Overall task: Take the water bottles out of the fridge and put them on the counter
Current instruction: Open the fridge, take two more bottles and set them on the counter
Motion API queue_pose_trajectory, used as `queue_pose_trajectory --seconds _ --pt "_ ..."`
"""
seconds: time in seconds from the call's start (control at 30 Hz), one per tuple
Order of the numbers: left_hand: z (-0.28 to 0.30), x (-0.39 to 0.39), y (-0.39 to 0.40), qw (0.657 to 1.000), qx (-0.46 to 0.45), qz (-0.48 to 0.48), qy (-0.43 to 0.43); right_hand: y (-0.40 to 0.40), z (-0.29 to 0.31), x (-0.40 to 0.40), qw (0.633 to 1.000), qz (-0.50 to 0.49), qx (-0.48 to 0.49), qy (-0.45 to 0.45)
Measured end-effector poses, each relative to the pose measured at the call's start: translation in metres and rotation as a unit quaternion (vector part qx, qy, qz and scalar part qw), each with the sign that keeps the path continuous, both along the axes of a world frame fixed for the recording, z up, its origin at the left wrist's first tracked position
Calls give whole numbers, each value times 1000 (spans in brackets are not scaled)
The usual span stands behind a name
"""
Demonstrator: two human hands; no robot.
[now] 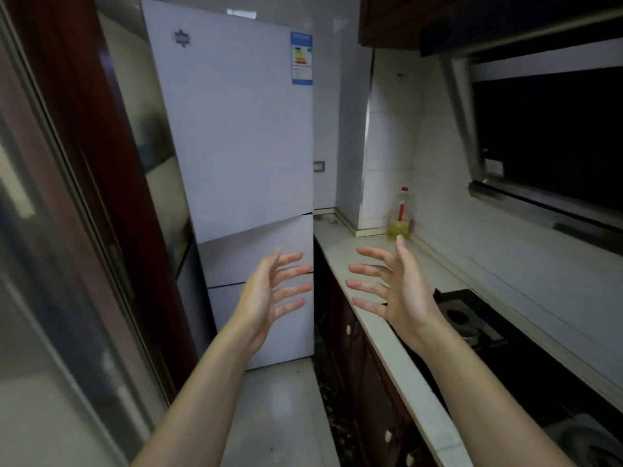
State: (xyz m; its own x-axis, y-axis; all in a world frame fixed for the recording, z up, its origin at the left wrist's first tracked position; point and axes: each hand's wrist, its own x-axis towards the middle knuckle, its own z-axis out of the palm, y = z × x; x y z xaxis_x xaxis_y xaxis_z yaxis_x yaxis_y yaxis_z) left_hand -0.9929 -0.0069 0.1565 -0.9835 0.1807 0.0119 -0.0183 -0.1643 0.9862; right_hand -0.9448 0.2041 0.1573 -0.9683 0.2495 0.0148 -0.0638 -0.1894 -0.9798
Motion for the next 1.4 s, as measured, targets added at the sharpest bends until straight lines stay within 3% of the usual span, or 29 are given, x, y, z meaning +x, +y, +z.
queue_pose_trajectory --seconds 0.7,0.9,0.97,1.03,1.13,1.2,1.27,1.3,1.4 --pt "21 -259 -66 985 -25 171 -7 -75 8 -332 985 171 9 5" --pt "15 -311 -97 968 -133 214 25 -98 5 -395 979 204 30 1" --pt "7 -331 -117 929 -263 251 72 -108 5 -413 977 210 47 2" --pt "-1 -349 -136 865 -396 290 107 -122 5 -431 974 210 86 9" --pt "-3 -375 -159 772 -512 336 169 -148 8 -458 964 198 169 53" --pt "3 -391 -173 698 -579 357 226 -165 12 -479 939 188 264 118" --pt "11 -408 -192 625 -621 377 286 -182 20 -499 877 173 407 188" --pt "16 -416 -202 604 -632 376 307 -191 24 -509 835 161 477 221" --pt "27 -439 -228 575 -648 367 339 -220 41 -536 709 109 630 297"
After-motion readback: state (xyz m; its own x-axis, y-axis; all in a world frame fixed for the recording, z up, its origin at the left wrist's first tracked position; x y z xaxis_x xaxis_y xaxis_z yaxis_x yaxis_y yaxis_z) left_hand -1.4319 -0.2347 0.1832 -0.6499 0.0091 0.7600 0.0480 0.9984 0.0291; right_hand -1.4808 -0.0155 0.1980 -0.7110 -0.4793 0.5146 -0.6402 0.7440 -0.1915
